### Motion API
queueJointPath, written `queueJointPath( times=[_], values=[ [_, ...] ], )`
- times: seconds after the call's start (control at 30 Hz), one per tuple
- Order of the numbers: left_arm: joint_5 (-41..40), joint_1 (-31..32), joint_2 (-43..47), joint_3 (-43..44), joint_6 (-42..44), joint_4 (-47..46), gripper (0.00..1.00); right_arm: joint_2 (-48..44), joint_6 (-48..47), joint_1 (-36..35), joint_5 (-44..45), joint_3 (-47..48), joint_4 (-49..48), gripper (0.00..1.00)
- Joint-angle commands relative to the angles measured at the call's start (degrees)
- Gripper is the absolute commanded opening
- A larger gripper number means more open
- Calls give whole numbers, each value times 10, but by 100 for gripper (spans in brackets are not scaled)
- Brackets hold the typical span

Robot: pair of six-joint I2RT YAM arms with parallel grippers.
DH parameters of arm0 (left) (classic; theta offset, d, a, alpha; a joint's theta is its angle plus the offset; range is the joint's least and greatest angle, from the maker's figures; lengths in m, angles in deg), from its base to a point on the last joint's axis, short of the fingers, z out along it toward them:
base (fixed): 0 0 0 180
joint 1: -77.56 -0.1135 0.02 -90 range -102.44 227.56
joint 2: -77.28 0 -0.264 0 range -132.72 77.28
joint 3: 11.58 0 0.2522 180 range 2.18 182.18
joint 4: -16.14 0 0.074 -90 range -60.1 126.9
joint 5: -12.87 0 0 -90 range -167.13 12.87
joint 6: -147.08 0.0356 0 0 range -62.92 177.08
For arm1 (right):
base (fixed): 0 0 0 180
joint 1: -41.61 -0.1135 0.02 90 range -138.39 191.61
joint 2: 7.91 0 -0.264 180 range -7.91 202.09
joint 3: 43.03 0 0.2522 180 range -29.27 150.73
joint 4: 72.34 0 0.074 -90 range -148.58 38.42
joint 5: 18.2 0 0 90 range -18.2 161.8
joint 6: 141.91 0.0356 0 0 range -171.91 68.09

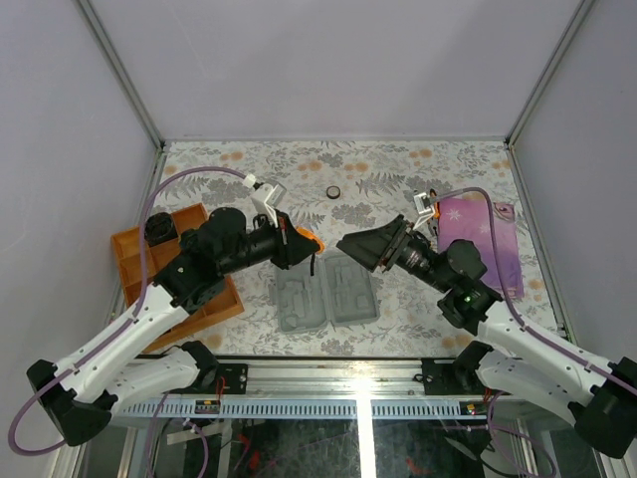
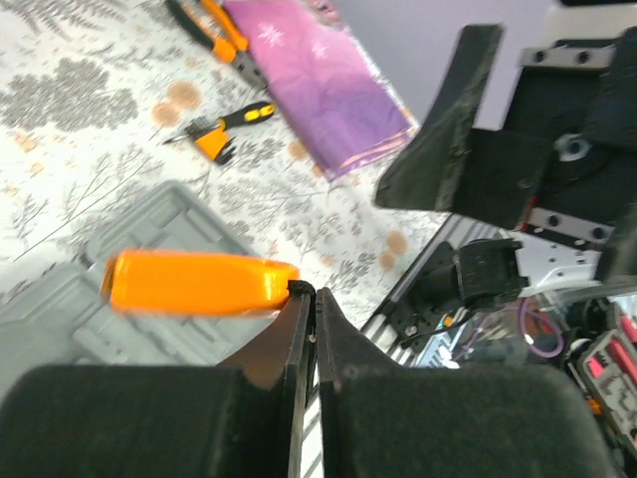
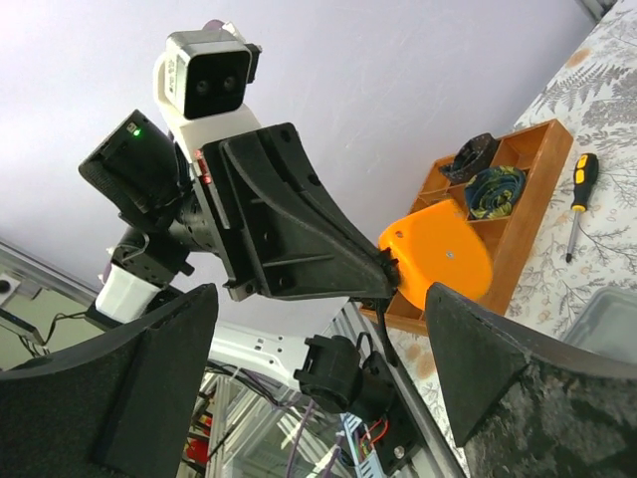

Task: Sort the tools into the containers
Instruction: Place the engineering item in the storage box.

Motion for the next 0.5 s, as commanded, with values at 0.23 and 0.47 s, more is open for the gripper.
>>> queueJointPath(
  times=[0.23, 0.47],
  values=[
    [-83, 0, -18, 70, 116, 160, 0, -84, -83, -4, 61, -23, 155, 91],
    [-119, 1, -70, 84, 161, 212, 0, -140, -101, -4, 114, -43, 237, 91]
  ],
)
